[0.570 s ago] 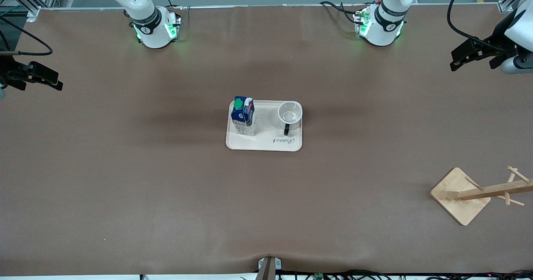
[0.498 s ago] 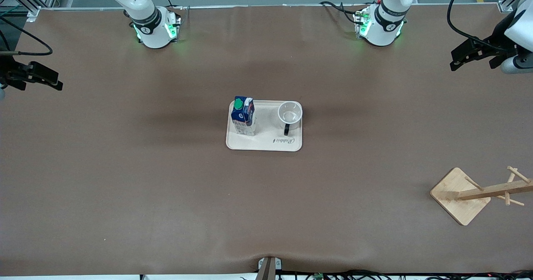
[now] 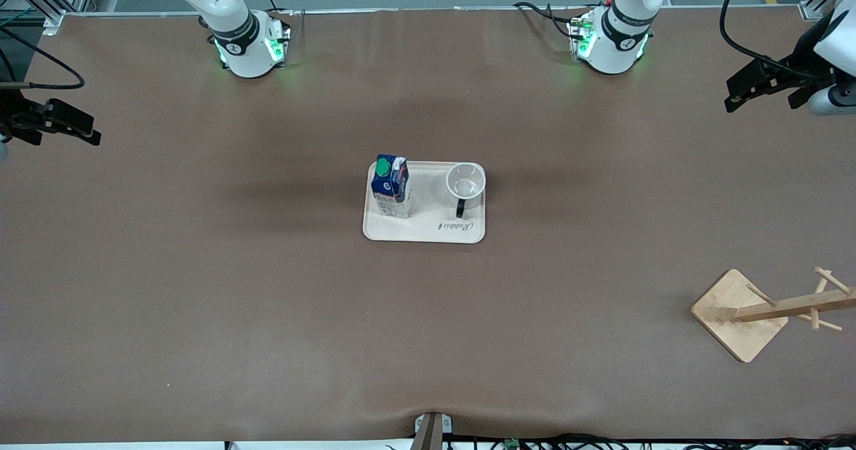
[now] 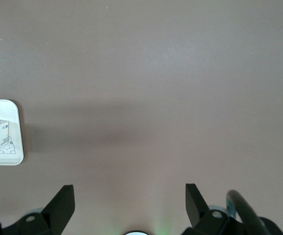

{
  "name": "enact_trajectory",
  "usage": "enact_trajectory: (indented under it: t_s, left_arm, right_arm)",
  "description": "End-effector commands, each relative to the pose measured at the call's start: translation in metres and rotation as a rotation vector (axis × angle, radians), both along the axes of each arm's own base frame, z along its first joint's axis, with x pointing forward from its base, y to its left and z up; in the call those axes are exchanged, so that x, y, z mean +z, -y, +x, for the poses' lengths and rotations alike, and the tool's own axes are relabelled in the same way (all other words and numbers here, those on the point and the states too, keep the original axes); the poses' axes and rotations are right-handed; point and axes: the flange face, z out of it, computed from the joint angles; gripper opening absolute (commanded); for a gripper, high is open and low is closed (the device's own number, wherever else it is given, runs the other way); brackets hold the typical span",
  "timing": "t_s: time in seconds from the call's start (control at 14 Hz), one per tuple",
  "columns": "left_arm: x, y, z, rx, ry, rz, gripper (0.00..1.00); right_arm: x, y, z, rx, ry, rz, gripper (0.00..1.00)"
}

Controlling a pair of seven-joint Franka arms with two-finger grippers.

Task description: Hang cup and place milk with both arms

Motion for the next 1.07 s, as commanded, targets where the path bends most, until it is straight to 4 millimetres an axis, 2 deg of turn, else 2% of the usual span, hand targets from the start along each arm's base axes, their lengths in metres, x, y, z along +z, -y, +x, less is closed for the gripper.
enact_trajectory:
  t_s: [0.0, 0.21, 0.36, 0.57, 0.71, 1.0]
  left_arm:
    - [0.006, 0.01, -0.001, -0.02, 0.0, 0.03, 1.0]
    - [-0.005, 0.039, -0.004, -0.044, -0.023, 0.026, 1.0]
    - [-0.03, 0.073, -0.003, -0.081, -0.04, 0.035, 1.0]
    - [-0.048, 0.091, 0.001, -0.085, -0.069, 0.033, 1.0]
    - [-0.062, 0.113, -0.001, -0.081, -0.07, 0.038, 1.0]
    - [-0.072, 0.117, 0.003, -0.083, -0.08, 0.037, 1.0]
  right_arm:
    - [0.004, -0.001, -0.002, -0.014, -0.003, -0.004, 1.0]
    - [0.005, 0.0, -0.002, -0.015, -0.002, -0.004, 1.0]
    - [0.005, 0.0, -0.002, -0.014, -0.002, -0.003, 1.0]
    - [0.004, 0.0, -0.002, -0.015, -0.003, -0.004, 1.0]
    - [0.004, 0.0, -0.002, -0.014, -0.003, -0.004, 1.0]
    - [0.004, 0.0, -0.002, -0.014, -0.005, -0.003, 1.0]
